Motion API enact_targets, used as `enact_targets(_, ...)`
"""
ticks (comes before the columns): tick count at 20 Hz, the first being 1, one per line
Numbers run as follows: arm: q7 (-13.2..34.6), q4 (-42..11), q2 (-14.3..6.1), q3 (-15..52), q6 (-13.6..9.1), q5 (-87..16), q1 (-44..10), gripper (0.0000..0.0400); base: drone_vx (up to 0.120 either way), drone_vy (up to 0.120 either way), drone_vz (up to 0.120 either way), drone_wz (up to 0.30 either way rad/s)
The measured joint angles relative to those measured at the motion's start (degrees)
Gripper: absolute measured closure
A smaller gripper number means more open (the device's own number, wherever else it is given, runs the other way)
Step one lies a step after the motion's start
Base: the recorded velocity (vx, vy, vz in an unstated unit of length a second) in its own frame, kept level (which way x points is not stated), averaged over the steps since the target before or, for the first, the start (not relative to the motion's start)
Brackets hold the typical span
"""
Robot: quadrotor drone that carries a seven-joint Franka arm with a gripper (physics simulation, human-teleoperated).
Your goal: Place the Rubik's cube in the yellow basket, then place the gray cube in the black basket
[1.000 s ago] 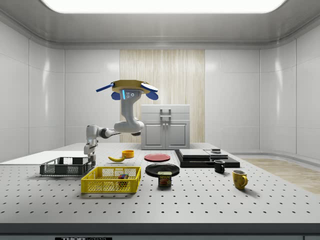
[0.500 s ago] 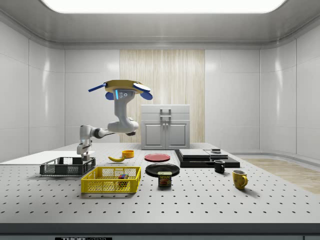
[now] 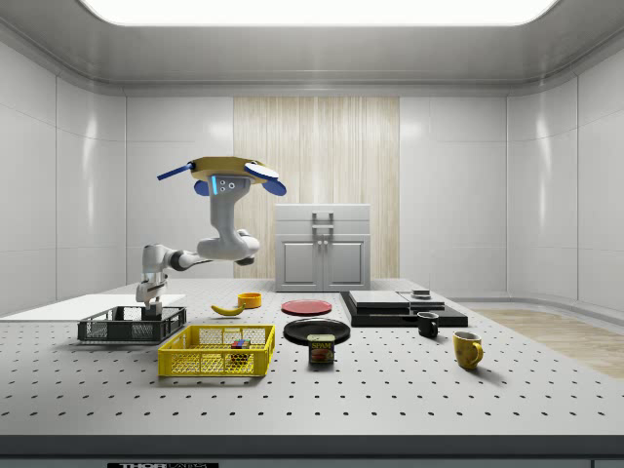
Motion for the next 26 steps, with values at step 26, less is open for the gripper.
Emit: enact_targets(26,0.03,0.21,-0.01,-1.08,0.40,-1.00,-0.16,0.0024,0.000,0.000,-0.029,0.000)
